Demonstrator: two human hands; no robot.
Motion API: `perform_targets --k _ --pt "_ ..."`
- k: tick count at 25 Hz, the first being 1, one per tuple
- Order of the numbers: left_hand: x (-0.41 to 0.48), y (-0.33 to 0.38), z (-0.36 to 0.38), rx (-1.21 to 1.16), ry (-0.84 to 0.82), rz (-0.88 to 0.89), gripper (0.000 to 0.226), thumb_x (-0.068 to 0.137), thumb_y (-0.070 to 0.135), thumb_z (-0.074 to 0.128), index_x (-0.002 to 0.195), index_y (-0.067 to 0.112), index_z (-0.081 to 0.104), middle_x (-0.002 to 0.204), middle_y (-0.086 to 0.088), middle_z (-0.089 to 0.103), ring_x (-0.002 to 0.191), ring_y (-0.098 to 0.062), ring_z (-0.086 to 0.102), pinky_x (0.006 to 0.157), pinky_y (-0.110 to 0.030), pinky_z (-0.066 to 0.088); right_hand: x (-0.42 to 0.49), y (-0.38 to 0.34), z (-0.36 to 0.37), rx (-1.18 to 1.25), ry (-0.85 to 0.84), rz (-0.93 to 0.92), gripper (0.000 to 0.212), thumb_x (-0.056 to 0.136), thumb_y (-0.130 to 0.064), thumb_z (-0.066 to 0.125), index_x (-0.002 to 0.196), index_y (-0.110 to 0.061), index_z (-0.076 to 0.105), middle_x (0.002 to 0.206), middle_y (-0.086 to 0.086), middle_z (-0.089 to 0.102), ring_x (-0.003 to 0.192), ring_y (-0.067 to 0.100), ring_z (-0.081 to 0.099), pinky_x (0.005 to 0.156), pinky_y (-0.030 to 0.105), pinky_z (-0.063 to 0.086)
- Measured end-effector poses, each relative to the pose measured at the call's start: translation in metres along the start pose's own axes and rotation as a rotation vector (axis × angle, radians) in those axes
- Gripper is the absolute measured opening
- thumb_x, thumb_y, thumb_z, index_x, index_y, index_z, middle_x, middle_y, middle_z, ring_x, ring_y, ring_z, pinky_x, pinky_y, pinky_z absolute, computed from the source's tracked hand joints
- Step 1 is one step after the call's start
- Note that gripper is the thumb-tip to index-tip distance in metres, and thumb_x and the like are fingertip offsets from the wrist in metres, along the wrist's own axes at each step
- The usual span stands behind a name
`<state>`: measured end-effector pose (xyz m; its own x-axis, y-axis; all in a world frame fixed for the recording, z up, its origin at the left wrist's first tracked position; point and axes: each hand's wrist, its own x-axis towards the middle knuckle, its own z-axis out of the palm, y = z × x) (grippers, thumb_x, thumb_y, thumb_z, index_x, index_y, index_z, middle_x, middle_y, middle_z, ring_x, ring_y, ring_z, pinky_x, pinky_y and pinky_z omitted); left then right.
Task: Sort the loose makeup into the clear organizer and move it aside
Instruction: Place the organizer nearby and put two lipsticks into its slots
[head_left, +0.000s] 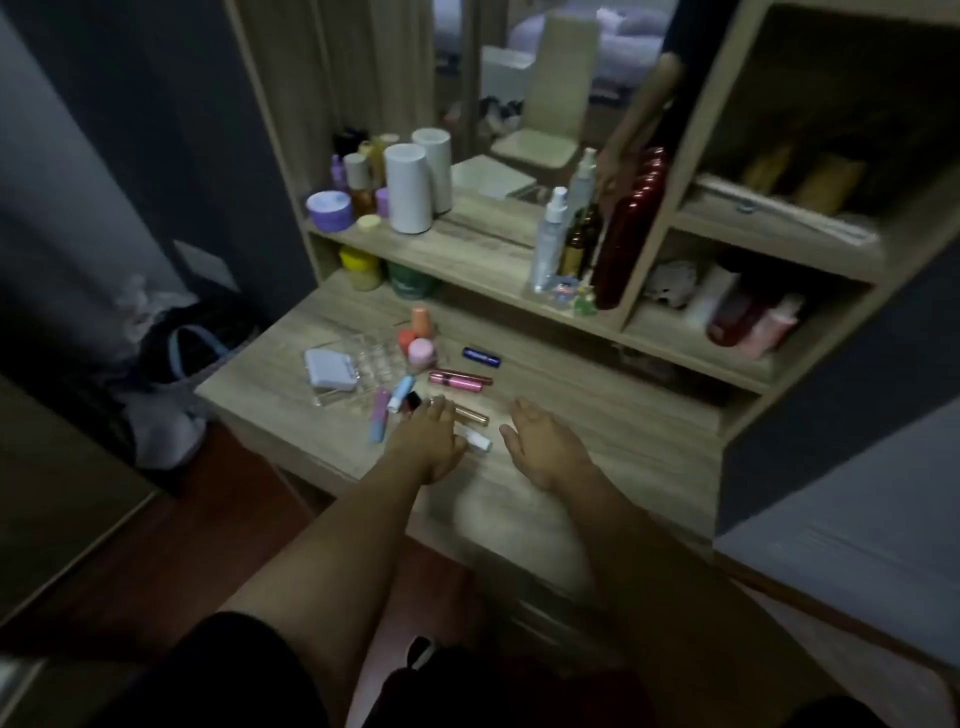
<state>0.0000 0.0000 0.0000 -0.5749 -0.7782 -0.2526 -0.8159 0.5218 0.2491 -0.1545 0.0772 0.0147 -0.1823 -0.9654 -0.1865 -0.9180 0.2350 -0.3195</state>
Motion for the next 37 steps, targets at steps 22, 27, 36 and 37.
perform_targets --k 22,27,36,37 --pt "0.012 -0.060 0.037 -0.498 0.133 -0.187 0.039 0.081 0.013 0.042 0.111 0.010 0.067 0.103 -0.018 0.059 0.097 -0.025 0.056 0.086 -0.027 0.042 0.183 -0.004 0.019 -0.081 -0.151 -0.181 0.046 0.088 0.005 0.053 0.133 -0.005 0.048 0.134 0.016 0.054 0.121 0.029 0.052 0.105 0.035 0.041" --pt "0.029 -0.053 0.041 -0.593 0.242 -0.488 0.013 0.087 0.017 0.061 0.095 0.007 0.061 0.091 -0.015 0.067 0.082 -0.030 0.063 0.074 -0.032 0.048 0.199 -0.005 0.016 -0.023 -0.226 -0.190 0.029 0.091 -0.001 0.053 0.119 -0.002 0.061 0.116 0.016 0.067 0.104 0.026 0.063 0.091 0.031 0.048" --pt "0.045 -0.040 0.049 -0.681 0.305 -0.689 0.021 0.077 0.018 0.069 0.094 0.007 0.062 0.076 -0.009 0.064 0.074 -0.027 0.062 0.064 -0.026 0.043 0.206 0.003 0.020 0.063 -0.212 -0.211 0.026 0.085 -0.001 0.062 0.111 -0.004 0.065 0.107 0.013 0.069 0.093 0.020 0.063 0.080 0.024 0.045" --pt "0.044 -0.040 0.046 -0.689 0.335 -0.688 0.021 0.076 0.018 0.069 0.094 0.008 0.064 0.074 -0.009 0.065 0.072 -0.026 0.062 0.063 -0.024 0.042 0.203 0.004 0.018 0.140 -0.167 -0.209 0.026 0.085 -0.003 0.063 0.110 -0.005 0.066 0.102 0.010 0.069 0.086 0.016 0.060 0.075 0.022 0.044"
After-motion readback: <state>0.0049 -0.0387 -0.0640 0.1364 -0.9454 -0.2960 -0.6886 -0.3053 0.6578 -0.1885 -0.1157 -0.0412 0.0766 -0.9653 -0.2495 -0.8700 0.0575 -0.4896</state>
